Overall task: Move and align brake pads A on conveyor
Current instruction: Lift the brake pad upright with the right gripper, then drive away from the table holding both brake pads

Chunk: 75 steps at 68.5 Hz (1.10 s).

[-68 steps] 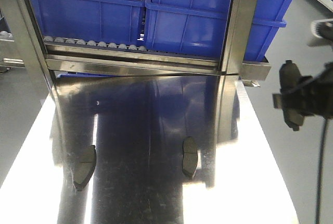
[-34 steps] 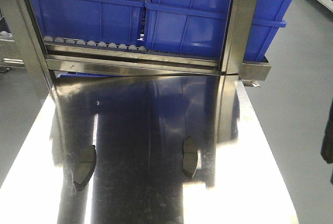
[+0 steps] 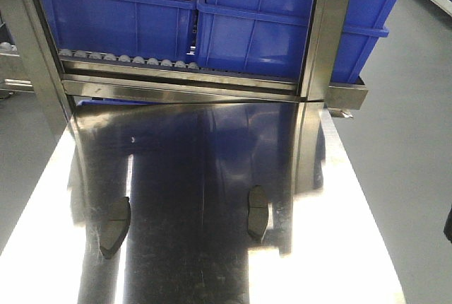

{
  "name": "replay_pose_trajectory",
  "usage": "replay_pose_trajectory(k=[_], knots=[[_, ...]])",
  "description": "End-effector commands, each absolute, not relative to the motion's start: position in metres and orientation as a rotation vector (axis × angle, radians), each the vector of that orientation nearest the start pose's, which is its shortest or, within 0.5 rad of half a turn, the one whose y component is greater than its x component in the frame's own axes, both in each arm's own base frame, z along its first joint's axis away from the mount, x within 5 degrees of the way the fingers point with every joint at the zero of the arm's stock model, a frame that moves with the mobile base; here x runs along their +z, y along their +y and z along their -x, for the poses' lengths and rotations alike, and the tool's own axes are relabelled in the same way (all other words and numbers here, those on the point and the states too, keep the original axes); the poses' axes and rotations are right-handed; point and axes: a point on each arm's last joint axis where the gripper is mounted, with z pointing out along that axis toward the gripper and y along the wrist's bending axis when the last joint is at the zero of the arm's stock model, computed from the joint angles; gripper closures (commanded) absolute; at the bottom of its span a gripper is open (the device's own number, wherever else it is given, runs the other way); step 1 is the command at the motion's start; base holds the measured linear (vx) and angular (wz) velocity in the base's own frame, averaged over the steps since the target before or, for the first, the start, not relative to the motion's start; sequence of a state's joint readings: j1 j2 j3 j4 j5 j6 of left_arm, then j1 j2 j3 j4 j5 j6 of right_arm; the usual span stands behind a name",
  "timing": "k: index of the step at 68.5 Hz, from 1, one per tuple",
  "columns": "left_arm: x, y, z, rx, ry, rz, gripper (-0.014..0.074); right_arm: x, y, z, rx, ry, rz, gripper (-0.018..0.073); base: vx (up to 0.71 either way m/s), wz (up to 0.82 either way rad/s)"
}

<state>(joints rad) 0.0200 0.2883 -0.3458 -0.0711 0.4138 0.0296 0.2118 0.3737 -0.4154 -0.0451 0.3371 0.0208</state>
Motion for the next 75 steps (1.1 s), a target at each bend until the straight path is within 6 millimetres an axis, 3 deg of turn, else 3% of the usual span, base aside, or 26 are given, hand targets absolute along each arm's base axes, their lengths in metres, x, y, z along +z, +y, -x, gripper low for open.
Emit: replay_pose_trajectory(k=[1,50,75], knots=[[0.2921,-0.0009,-0.0745,-0.046,1.712,0.04,0.0603,0.3172,0.017,-0.0849,0.121,1.634,0.195,0.0566,0.0,0.0],[0.2921,-0.0009,-0.0745,-0.046,1.712,0.04,0.0603,0.3161,0.0169,-0.0848,0.119,1.645,0.196,0.0566,0.0,0.01],[0.292,-0.0009,-0.0746,-0.046,1.713,0.04,0.0603,0.3159,0.0169,-0.0848,0.119,1.648,0.196,0.0566,-0.12,0.52]])
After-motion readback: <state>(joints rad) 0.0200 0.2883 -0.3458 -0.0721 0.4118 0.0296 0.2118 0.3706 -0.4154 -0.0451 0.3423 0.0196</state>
